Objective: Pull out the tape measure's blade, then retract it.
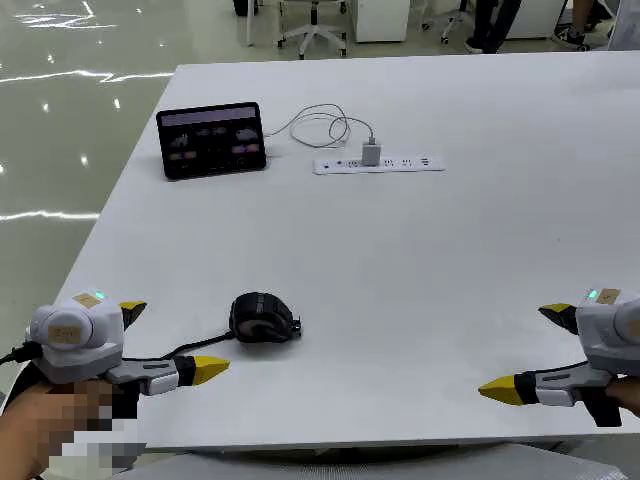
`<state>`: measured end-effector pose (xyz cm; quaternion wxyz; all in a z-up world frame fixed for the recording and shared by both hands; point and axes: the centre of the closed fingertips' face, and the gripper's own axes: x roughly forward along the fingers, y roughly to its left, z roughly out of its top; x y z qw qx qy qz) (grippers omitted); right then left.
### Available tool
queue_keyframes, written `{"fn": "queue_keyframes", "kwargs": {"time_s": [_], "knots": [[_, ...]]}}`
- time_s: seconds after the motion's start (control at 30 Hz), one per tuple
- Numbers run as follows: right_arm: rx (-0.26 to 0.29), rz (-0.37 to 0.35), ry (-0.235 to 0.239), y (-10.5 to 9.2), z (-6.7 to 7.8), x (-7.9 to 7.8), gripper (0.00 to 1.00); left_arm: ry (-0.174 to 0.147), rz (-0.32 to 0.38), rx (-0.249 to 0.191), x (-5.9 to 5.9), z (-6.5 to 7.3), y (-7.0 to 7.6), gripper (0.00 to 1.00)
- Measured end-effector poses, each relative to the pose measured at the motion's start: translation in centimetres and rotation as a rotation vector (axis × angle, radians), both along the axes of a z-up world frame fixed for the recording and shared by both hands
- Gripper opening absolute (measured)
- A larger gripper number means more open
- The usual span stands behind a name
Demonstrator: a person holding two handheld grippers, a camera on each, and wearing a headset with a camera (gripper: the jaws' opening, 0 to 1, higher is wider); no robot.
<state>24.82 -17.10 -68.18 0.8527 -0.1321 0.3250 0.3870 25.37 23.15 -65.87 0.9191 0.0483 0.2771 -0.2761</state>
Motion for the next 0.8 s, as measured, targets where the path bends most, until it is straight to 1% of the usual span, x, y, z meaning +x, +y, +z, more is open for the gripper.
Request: {"fn": "queue_keyframes", "kwargs": {"time_s": [0.07,0.17,0.4,0.6,0.67,0.73,0.8], "knots": [[-0.001,-0.002,-0.002,-0.03,0.12,0.10,1.00,0.001,-0.010,0.002,-0.09,0.02,-0.17,1.00],[-0.003,0.000,-0.003,0.05,0.29,0.22,1.00,0.004,-0.025,0.018,-0.14,-0.09,-0.24,1.00],[-0.005,0.003,-0.001,0.14,0.36,0.18,1.00,0.005,-0.028,0.008,0.13,-0.08,-0.23,1.00],[-0.013,0.006,-0.020,0.02,0.56,0.22,1.00,0.005,-0.035,0.006,0.27,0.06,-0.31,1.00],[-0.010,0.006,-0.021,0.03,0.63,0.26,1.00,0.003,-0.035,-0.003,0.32,0.24,-0.40,1.00],[-0.011,0.005,-0.023,0.03,0.68,0.32,1.00,0.003,-0.038,0.003,0.41,0.18,-0.35,1.00],[-0.014,0.010,-0.026,0.14,0.70,0.32,1.00,0.012,-0.045,0.004,0.39,0.04,-0.44,1.00]]}}
